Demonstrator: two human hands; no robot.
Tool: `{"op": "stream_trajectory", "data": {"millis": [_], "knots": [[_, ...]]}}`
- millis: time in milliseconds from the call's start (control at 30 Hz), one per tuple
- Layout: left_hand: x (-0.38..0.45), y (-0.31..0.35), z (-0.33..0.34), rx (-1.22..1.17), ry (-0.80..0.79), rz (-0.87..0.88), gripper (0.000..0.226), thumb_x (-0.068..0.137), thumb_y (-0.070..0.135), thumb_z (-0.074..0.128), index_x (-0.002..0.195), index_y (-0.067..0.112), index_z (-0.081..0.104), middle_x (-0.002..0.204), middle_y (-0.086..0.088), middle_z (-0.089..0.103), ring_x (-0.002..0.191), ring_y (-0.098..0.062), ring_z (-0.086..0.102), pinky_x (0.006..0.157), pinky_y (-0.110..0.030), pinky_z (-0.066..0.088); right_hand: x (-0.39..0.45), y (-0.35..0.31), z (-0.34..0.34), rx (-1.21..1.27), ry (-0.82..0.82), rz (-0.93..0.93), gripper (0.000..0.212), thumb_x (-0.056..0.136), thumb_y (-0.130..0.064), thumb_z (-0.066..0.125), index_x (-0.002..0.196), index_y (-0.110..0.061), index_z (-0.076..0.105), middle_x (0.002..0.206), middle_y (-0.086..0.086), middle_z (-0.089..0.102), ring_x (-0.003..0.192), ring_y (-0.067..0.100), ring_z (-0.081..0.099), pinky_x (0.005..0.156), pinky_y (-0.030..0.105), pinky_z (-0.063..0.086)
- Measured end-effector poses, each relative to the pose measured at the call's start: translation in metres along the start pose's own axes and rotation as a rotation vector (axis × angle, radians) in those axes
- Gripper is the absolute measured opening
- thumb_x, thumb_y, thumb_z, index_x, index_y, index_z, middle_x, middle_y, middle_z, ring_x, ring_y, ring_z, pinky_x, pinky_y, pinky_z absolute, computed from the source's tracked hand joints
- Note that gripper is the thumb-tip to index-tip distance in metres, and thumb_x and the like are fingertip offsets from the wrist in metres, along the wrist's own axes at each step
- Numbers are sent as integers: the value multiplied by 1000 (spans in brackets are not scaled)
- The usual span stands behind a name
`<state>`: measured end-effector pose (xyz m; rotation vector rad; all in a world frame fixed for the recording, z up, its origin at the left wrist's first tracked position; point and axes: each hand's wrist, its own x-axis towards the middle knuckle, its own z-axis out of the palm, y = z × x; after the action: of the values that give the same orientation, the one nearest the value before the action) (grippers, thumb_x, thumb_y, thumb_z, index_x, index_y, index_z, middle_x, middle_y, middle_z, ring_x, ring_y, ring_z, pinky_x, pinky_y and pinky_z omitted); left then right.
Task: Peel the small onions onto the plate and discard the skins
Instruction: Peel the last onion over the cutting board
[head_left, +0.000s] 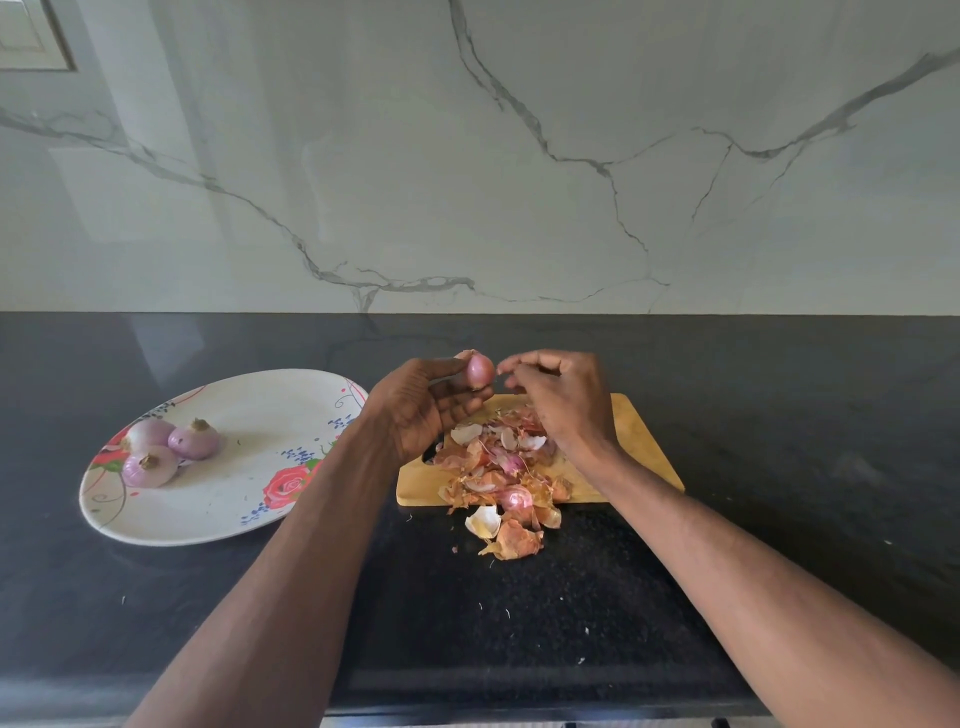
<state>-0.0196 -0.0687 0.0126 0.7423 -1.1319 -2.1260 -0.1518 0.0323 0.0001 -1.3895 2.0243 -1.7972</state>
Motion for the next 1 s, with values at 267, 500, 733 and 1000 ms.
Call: {"op": "stream_trajectory", "data": {"millis": [267, 500, 733, 1000], "knots": [[-1, -2, 4, 19, -43, 17, 13, 89, -2, 65, 102, -4, 69, 97, -22, 74, 82, -28, 74, 66, -28, 62, -1, -1, 0, 79, -78, 31, 12, 82, -27, 81, 85, -15, 82, 78, -5, 77, 73, 11, 74, 74, 34, 61], [-4, -3, 7, 7, -10, 19, 8, 91, -4, 62, 97, -6, 67, 87, -22, 75, 74, -28, 75, 59, -25, 60, -3, 2, -2, 88, -43, -10, 10, 82, -18, 80, 84, -8, 80, 81, -4, 77, 74, 3, 71, 69, 12, 50], [-2, -5, 6, 20, -29, 18, 10, 91, -6, 61, 99, -7, 68, 94, -24, 74, 79, -29, 75, 64, -28, 62, -6, -4, -2, 102, -54, -32, 10, 80, -24, 83, 72, -20, 79, 68, -3, 75, 67, 12, 72, 66, 15, 53], [0, -8, 6, 45, -23, 21, 10, 91, -5, 63, 98, -8, 69, 94, -23, 74, 80, -29, 76, 69, -31, 63, -5, 0, -3, 104, -35, -5, 13, 78, -22, 83, 69, -16, 77, 64, -6, 72, 62, 6, 68, 61, 16, 50]]}}
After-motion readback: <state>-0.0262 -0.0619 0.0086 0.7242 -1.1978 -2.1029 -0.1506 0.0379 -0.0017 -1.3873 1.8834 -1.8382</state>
